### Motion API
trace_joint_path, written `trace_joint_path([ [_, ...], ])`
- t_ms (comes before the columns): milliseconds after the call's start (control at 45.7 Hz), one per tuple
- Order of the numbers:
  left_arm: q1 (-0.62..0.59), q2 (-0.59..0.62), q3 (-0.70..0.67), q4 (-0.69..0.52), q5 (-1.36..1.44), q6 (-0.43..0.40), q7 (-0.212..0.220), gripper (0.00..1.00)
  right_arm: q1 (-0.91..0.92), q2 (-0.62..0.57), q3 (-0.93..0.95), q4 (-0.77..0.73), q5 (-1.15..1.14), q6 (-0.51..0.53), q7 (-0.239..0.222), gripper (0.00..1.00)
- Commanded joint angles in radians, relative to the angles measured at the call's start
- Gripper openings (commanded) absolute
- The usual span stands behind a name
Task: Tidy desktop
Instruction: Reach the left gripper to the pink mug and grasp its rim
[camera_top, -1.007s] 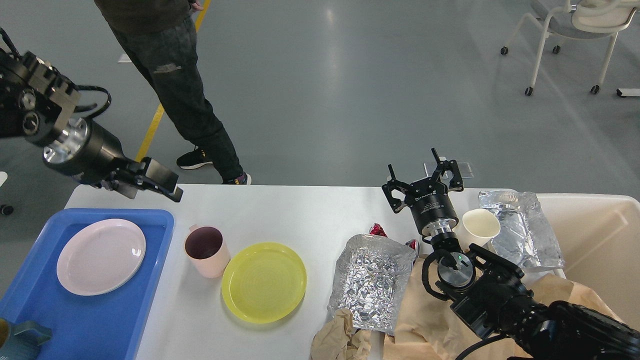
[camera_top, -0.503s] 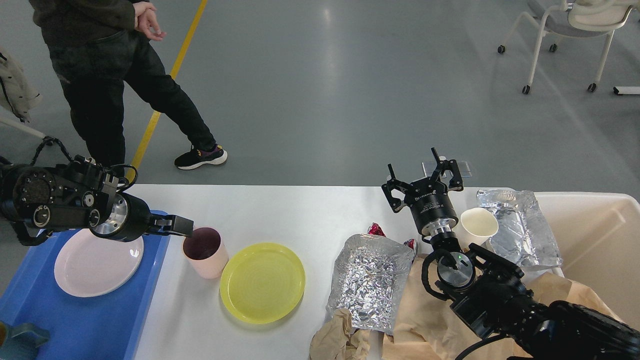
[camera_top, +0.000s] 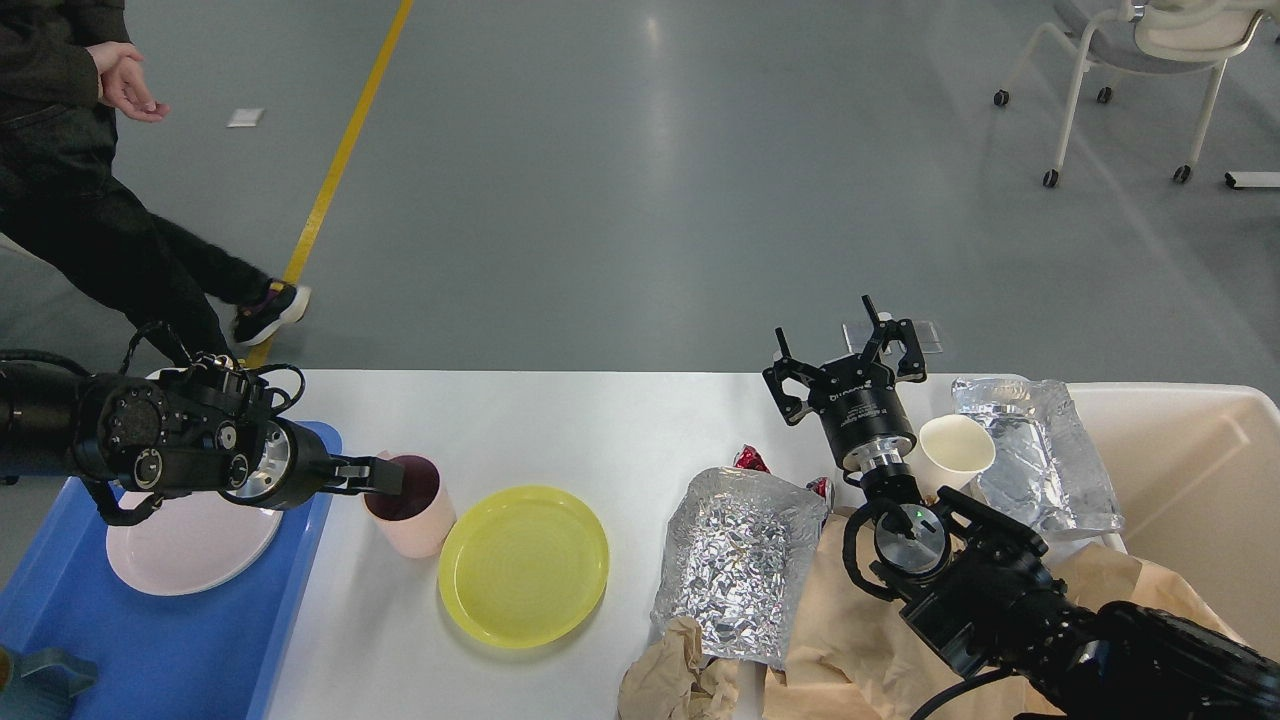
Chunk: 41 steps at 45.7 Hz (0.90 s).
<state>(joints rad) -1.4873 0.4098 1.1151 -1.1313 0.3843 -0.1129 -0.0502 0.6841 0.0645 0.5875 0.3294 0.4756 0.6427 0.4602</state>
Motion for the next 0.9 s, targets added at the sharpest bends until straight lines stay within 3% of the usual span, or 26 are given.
trace_joint_path([
  [0,0.024,-0.020,0.000,0.001,0.005,0.030,0.023,0.59,0.000,0.000,0.000,0.000,0.000,0.000,0.000,1.00],
  [175,0.045,-0.045,-0.001,0.002,0.010,0.068,0.039,0.45,0.000,0.000,0.000,0.000,0.000,0.000,0.000,1.00],
  [416,0.053,-0.055,-0.011,0.002,0.010,0.078,0.047,0.40,0.000,0.000,0.000,0.000,0.000,0.000,0.000,1.00],
  [482,0.058,-0.055,-0.011,0.002,0.011,0.078,0.053,0.29,0.000,0.000,0.000,0.000,0.000,0.000,0.000,1.00],
  [569,0.059,-0.055,-0.012,0.002,0.013,0.078,0.064,0.00,0.000,0.000,0.000,0.000,0.000,0.000,0.000,1.00],
  [875,0.026,-0.026,-0.046,-0.011,0.065,0.036,0.041,0.00,0.000,0.000,0.000,0.000,0.000,0.000,0.000,1.00],
])
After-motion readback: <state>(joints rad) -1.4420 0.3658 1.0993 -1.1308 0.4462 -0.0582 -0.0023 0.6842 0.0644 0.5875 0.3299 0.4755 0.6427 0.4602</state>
